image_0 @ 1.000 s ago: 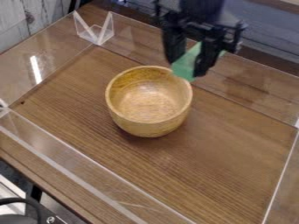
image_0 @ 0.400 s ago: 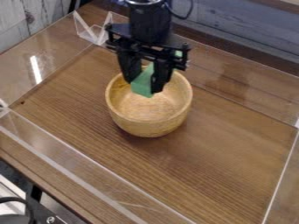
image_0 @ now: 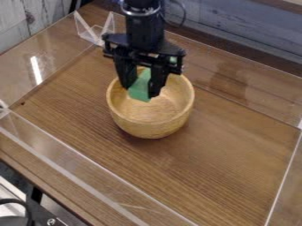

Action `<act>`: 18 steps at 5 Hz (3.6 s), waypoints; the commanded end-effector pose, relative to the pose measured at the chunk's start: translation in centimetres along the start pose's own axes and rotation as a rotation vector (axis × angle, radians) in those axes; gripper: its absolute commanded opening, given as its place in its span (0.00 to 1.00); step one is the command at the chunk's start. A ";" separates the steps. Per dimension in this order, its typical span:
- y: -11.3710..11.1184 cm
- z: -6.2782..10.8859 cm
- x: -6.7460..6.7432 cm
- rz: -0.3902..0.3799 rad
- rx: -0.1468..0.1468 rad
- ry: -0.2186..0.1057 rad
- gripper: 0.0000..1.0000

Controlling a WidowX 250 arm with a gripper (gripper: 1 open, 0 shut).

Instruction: Put the green block in the brown bowl

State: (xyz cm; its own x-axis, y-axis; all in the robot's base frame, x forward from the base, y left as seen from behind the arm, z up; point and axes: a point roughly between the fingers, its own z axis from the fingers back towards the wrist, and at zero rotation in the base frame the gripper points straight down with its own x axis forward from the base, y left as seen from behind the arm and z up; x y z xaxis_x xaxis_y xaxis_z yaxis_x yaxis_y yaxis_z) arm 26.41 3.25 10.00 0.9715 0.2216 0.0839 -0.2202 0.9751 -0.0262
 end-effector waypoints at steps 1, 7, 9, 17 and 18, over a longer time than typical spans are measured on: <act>0.5 -0.1 1.9 0.005 -0.006 -0.046 0.00; -2.0 -4.1 2.1 0.132 -0.021 -0.060 0.00; -0.8 -3.0 5.3 0.189 -0.024 -0.073 0.00; 5.4 -0.9 7.6 0.135 -0.062 -0.039 1.00; 6.8 -0.5 8.2 0.129 -0.075 -0.046 1.00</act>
State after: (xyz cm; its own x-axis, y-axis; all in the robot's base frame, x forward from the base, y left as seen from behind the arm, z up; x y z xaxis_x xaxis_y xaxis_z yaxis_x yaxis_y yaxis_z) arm 32.31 11.19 7.98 0.9351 0.3502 0.0547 -0.3424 0.9324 -0.1162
